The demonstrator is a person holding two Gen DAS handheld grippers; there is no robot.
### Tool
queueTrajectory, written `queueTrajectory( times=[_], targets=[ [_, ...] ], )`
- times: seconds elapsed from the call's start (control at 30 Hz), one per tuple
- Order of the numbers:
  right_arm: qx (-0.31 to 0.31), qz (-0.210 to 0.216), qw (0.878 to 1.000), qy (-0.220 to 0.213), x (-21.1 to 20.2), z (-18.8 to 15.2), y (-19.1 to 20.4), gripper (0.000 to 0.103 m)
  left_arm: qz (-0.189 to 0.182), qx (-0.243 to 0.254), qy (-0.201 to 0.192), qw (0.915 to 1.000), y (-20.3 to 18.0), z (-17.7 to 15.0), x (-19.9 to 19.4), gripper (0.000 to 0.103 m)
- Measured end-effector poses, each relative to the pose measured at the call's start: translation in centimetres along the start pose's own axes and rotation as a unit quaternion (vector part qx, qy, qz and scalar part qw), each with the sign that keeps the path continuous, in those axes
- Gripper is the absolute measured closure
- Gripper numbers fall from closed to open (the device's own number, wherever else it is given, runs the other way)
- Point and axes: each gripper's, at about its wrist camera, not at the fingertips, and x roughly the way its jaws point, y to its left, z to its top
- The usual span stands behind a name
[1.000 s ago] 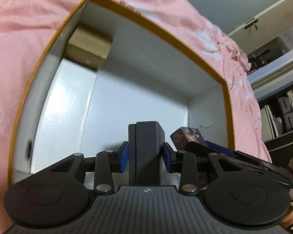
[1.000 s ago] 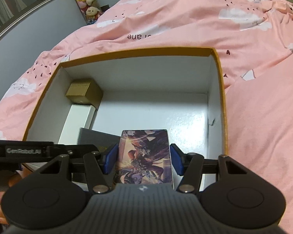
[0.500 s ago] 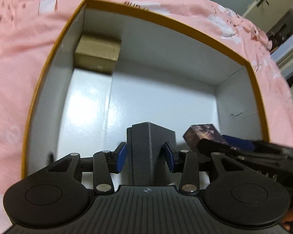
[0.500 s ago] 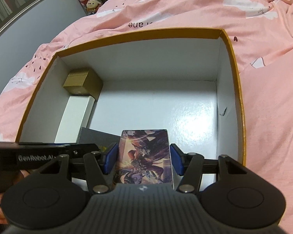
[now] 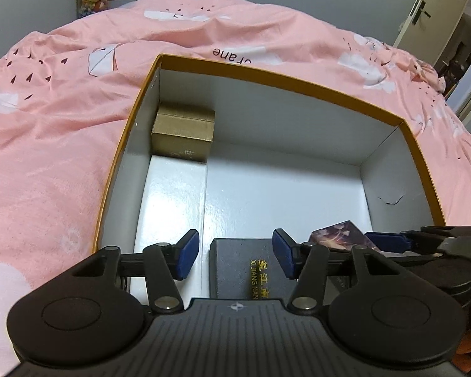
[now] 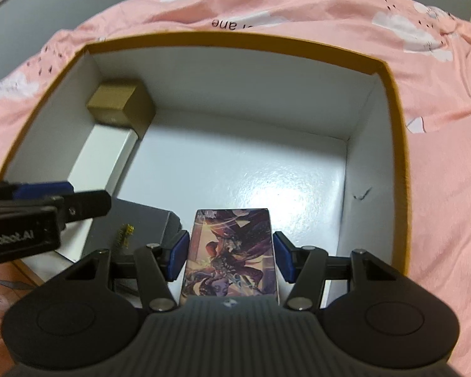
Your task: Organize objects
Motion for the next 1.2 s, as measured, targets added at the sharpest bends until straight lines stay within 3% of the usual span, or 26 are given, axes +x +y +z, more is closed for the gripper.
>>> queueTrajectory(
  times=[0.5,0.7,1.1,1.17,1.2],
  targets=[
    [-0.005,0.023,0.999,0.022,1.0,0.1,2.0,0.044,-0.022,-0.011,-0.005,0.9997,-0.2,0.6,0.9,0.041],
    [-0.013,-0.012,1.0,0.012,0.9,0.4,2.0,0.044,-0.02,-0.005,0.001,0.9998,-0.5,0.7,1.3,0.041],
    [0.013,0.018,0.999,0.048,1.0,0.5,1.2,0.045,-0.029,0.032,0.012,0.999,-1.9,1.4,2.2,0.043],
    [0.014,0.014,0.999,0.046,0.7,0.5,0.8,0.046,-0.029,0.043,0.009,0.9986,-2.4,1.9,2.5,0.043],
    [0.015,0.013,0.999,0.046,0.6,0.5,0.5,0.051,-0.025,0.05,0.011,0.9984,-2.7,2.1,2.8,0.044]
  ],
)
